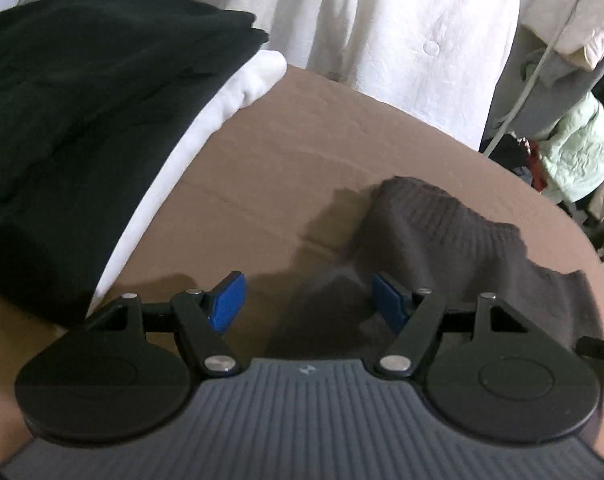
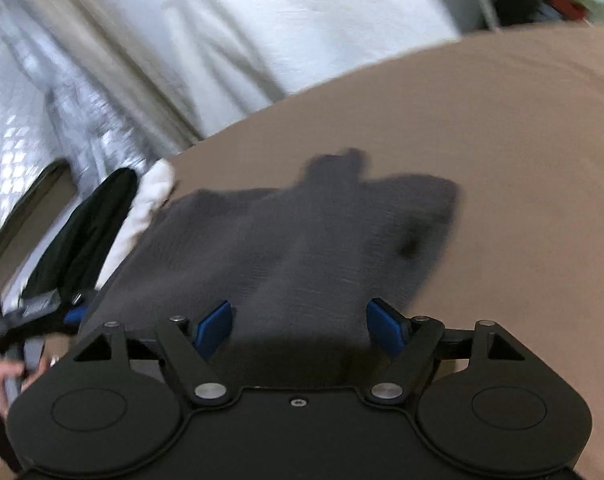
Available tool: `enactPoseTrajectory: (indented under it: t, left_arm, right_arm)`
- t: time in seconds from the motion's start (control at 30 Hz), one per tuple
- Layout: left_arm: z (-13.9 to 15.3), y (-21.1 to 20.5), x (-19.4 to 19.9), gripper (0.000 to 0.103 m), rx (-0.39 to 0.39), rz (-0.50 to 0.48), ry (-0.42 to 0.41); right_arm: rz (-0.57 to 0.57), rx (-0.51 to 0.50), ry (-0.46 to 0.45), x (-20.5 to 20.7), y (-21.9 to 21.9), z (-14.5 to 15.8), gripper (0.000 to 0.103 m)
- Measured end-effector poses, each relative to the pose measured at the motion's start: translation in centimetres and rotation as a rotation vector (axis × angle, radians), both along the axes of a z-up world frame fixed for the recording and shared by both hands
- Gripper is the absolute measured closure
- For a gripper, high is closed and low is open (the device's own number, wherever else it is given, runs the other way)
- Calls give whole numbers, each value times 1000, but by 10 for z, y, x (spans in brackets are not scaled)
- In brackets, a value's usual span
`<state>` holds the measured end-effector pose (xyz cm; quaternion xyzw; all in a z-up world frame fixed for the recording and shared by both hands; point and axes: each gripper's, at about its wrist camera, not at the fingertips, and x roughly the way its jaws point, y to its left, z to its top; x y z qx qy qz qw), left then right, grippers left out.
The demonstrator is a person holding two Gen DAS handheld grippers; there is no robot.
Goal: Fold clothes
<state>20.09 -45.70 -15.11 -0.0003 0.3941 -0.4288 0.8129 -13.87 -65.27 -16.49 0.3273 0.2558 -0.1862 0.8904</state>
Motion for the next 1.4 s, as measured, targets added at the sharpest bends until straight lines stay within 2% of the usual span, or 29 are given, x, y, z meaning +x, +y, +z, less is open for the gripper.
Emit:
enactPoseTrajectory:
  t: [0.03, 0.1, 0.13, 0.17, 0.2, 0.27, 0.33, 0.43, 0.5, 0.53, 0.63, 0.67, 0.7, 0.77, 0.83, 0.87, 0.93, 1.0, 1.1, 1.13, 1.23, 1.3, 1.4]
  left_arm:
    - [-2, -3, 3, 33, -10, -23, 19]
    - [-14, -10, 2, 22, -10, -55, 45]
    - [-20, -15, 0, 22, -1, -62, 48]
    - [-22, -20, -3, 22, 14, -59, 39]
    - [-23, -23, -5, 22, 22, -59, 29]
    - [-21, -24, -7, 26, 4, -63, 7]
    - [-13, -24, -8, 34, -32, -42, -14]
    - [6, -18, -18, 34, -111, 3, -94]
    - [15, -13, -26, 32, -154, 5, -142]
    - [19, -12, -29, 32, -159, 9, -162]
    - [22, -14, -30, 32, -78, 19, -178]
    - [21, -13, -30, 31, -57, 11, -163]
    - [19, -12, -29, 29, -37, 3, -129]
    - [13, -5, -23, 29, 7, 2, -27]
    - [6, 6, -19, 29, 9, 27, 98]
    - [4, 15, -20, 29, -5, 44, 143]
    - [7, 28, -29, 26, 16, 90, 188]
    - [9, 41, -37, 10, 38, 135, 234]
    - [10, 57, -49, 9, 64, 193, 296]
    - [3, 54, -48, 8, 55, 181, 301]
    - [-24, 42, -41, 8, 117, 168, 351]
    - [-33, 45, -39, 7, 112, 200, 388]
    - [-28, 49, -43, 6, 91, 199, 356]
  right_arm:
    - [16, -42, 21, 7, 3, 1, 25]
    - [-26, -147, 128, 22, 9, 5, 26]
    - [-49, -196, 175, 27, 13, 8, 29]
    - [-33, -248, 199, 31, 20, 13, 40]
    - [-16, -300, 222, 36, 27, 18, 46]
    - [23, -425, 275, 38, 45, 30, 78]
    - [27, -555, 373, 42, 66, 41, 80]
    - [13, -751, 369, 44, 95, 57, 82]
    - [-9, -776, 409, 42, 84, 48, 82]
    - [-47, -691, 404, 37, 69, 40, 82]
    - [-157, -434, 386, 23, 22, 14, 79]
    - [-195, -357, 343, 15, 12, 11, 68]
    - [-233, -281, 299, 8, 2, 7, 63]
    - [-264, -195, 227, -4, -10, 11, 40]
    - [-251, -152, 178, -12, -16, 13, 32]
    - [-228, -121, 139, -17, -18, 15, 32]
    - [-206, -74, 88, -25, -19, 17, 32]
    - [-227, -17, 52, -42, -20, 19, 31]
    - [-227, 55, 14, -56, -14, 25, 31]
    - [-217, 69, 3, -61, -11, 27, 30]
    - [-169, 18, 42, -59, -8, 30, 27]
    - [-137, -14, 67, -54, -11, 34, 27]
    - [-120, -27, 61, -48, -17, 39, 26]
